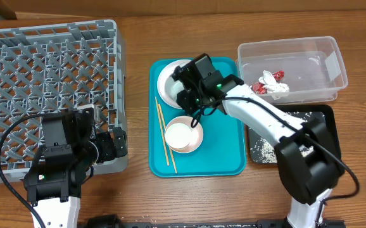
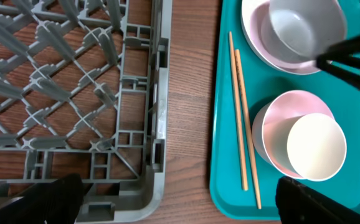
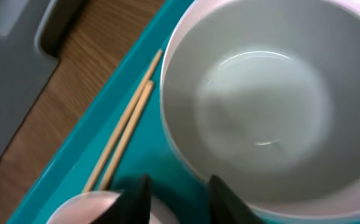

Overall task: Sort waste into correct bins and load items into the dishwasher
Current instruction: 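Carry the empty steel bowl left and set it on the white plate, then grasp the white paper cup in the pink bowl with the right gripper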

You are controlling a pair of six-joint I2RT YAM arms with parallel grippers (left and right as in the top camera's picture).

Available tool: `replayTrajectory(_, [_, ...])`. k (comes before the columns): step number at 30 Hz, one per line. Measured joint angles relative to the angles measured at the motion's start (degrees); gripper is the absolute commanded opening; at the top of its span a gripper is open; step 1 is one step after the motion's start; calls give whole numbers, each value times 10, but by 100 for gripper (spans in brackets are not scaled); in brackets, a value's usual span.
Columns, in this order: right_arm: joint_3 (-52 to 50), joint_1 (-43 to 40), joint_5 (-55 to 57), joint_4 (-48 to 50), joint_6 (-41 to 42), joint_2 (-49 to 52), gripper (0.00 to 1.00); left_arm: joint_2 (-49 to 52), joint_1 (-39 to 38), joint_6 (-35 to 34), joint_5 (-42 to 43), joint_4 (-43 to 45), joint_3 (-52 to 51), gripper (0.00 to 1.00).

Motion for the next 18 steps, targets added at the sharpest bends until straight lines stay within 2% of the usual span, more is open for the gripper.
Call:
replayTrajectory(2, [15, -5, 0, -56, 0, -23, 50, 0, 0, 0, 0, 0, 0, 100])
replayTrajectory(3, [24, -8, 0, -80, 0, -41, 52, 0, 0, 0, 0, 0, 0, 100])
replayTrajectory(7, [47, -18, -12, -166, 3, -124, 51, 0, 0, 0, 0, 1, 0, 100])
replayTrajectory(9, [55, -17, -29, -201, 3, -152, 44, 0, 0, 0, 0, 2, 0, 100])
replayTrajectory(10, [58, -14, -43, -216, 2, -161, 44, 0, 0, 0, 0, 3, 0, 100])
replayTrajectory(13, [48, -1, -64, -227, 12, -156, 44, 0, 0, 0, 0, 6, 0, 100])
replayTrajectory(18, [-19, 19, -57, -188, 67, -139, 44, 0, 0, 0, 0, 5, 0, 100])
